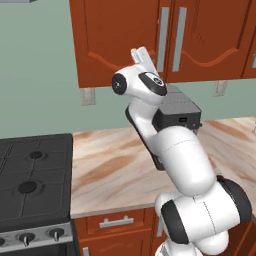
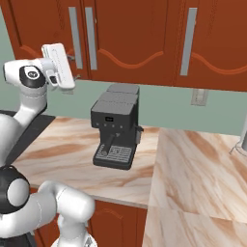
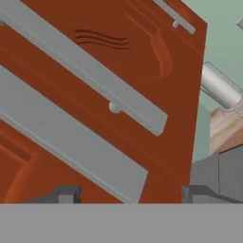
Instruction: Pick the mug and place it in the sink. Pick the bowl and place it in the open cabinet and then close the cabinet.
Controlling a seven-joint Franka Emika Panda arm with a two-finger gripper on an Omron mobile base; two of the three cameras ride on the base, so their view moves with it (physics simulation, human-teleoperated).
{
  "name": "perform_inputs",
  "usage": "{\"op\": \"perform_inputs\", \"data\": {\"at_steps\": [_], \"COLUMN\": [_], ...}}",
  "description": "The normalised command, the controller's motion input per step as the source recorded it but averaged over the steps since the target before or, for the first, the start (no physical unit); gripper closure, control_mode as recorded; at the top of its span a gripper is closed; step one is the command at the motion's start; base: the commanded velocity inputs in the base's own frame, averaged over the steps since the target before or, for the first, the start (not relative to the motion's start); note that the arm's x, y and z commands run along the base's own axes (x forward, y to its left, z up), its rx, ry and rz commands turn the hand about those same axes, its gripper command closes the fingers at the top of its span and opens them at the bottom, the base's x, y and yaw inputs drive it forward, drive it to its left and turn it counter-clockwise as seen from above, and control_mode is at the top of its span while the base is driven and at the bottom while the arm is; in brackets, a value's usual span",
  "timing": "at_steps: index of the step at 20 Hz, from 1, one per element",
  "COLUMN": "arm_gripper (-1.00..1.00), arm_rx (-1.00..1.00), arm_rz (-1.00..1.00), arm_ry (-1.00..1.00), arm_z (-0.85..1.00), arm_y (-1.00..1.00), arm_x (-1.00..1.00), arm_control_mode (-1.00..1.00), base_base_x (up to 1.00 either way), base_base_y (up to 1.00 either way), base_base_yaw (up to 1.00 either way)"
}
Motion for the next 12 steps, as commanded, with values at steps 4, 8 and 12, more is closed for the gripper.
{"op": "perform_inputs", "data": {"at_steps": [4,8,12], "arm_gripper": [-1.00,-1.00,-1.00], "arm_rx": [0.03,0.03,0.06], "arm_rz": [0.00,0.00,0.00], "arm_ry": [0.03,0.02,0.02], "arm_z": [0.00,0.00,-0.01], "arm_y": [-0.28,-0.29,-0.33], "arm_x": [0.56,0.44,0.12], "arm_control_mode": [-1.00,-1.00,-1.00], "base_base_x": [0.00,0.00,0.00], "base_base_y": [0.00,0.00,0.00], "base_base_yaw": [0.00,0.00,0.00]}}
